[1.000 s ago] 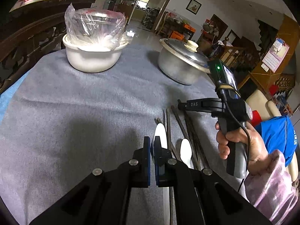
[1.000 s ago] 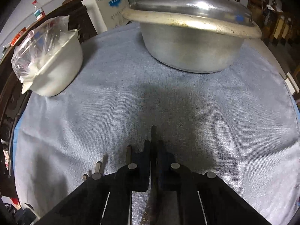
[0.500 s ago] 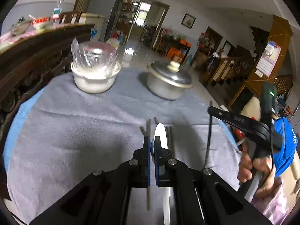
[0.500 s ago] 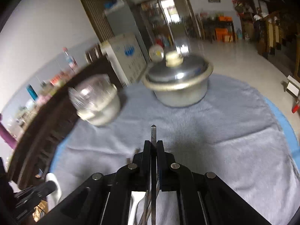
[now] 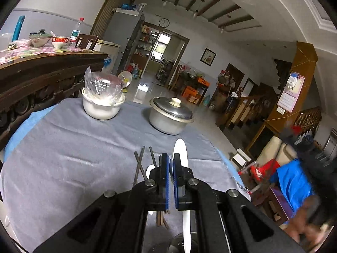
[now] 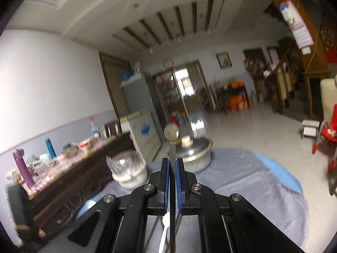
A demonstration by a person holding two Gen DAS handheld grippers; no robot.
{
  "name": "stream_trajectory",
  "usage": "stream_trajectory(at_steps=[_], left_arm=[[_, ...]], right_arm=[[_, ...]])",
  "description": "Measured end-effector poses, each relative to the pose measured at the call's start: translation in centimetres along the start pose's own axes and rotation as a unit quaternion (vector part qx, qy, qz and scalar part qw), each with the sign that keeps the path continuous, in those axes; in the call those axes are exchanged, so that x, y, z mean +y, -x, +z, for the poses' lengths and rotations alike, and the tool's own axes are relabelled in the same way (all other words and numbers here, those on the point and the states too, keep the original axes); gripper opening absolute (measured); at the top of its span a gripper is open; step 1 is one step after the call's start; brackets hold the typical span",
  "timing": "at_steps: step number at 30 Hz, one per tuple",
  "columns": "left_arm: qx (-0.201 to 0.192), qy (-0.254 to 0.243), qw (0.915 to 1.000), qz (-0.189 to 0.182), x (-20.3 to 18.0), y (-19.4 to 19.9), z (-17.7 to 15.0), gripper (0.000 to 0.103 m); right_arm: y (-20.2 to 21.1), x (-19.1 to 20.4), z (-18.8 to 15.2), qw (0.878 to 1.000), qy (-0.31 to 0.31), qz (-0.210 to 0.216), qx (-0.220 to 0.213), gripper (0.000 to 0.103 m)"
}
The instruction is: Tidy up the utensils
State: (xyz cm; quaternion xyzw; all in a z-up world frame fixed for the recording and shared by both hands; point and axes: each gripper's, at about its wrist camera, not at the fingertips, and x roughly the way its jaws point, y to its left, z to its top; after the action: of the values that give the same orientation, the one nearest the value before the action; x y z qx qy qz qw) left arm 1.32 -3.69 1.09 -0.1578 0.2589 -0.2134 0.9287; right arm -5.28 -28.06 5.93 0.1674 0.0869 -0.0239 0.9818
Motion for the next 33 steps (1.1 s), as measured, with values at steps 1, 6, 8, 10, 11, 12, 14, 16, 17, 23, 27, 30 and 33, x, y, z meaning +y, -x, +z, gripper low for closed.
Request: stream_trajectory(at_steps=[1, 6, 8, 10, 11, 12, 14, 16, 17, 23, 27, 30, 33], left_arm=[[-0.001, 0.0, 1.0, 0.006, -0.1, -0.2, -0.4, 0.004], [-0.003, 0.006, 0.9994, 0.034, 0.1, -0.7, -2.0, 0.004], [-0.005, 0.005, 0.9992, 0.04, 0.0, -0.4, -2.6, 0.004], [-0.009, -0.001, 0.9989, 0.047, -0.3, -0.3, -2.9, 0.004], [-0.012, -0.005, 0.9988, 0.048, -0.5, -0.3, -3.2, 0.004], [-0.013, -0.01, 0.9987, 0.048, -0.7, -0.1, -3.4, 0.004], [-0.016, -0.023, 0.9983, 0.052, -1.1, 0.2, -3.9, 0.004], [-0.017, -0.03, 0.998, 0.053, -1.2, 0.4, -4.3, 0.004], [-0.016, -0.032, 0.9979, 0.054, -1.2, 0.4, -4.5, 0.004], [-0.005, -0.041, 0.9978, 0.051, -0.9, 0.9, -5.6, 0.004], [0.001, -0.045, 0.9977, 0.05, -0.5, 1.2, -5.9, 0.004], [0.01, -0.051, 0.9976, 0.045, -0.6, 1.5, -6.2, 0.004], [0.018, -0.071, 0.9959, 0.053, -1.2, 1.8, -6.5, 0.011]], right_arm=[[1.0, 0.2, 0.5, 1.0, 0.0, 0.001, -0.015, 0.007], [4.5, 1.2, 2.2, 0.997, -0.02, 0.019, -0.074, 0.007], [5.0, 1.9, 2.1, 0.996, -0.025, 0.029, -0.081, 0.007], [4.7, 2.9, 1.5, 0.996, -0.018, 0.029, -0.081, 0.007], [4.5, 3.2, 1.1, 0.997, -0.016, 0.031, -0.076, 0.007], [4.3, 3.5, 0.7, 0.997, -0.015, 0.033, -0.068, 0.007], [3.5, 4.2, -0.7, 0.998, -0.003, 0.029, -0.049, 0.007], [2.9, 4.2, -2.0, 0.999, 0.002, 0.031, -0.023, 0.007], [2.8, 4.0, -2.5, 0.999, 0.002, 0.03, -0.013, 0.007], [2.3, 2.8, -5.4, 0.999, 0.009, 0.03, 0.044, 0.007], [2.9, 1.9, -5.9, 0.997, 0.009, 0.035, 0.064, 0.007], [3.6, 1.1, -6.2, 0.996, 0.001, 0.046, 0.081, 0.008], [4.1, 0.7, -6.4, 0.996, 0.001, 0.042, 0.078, 0.008]])
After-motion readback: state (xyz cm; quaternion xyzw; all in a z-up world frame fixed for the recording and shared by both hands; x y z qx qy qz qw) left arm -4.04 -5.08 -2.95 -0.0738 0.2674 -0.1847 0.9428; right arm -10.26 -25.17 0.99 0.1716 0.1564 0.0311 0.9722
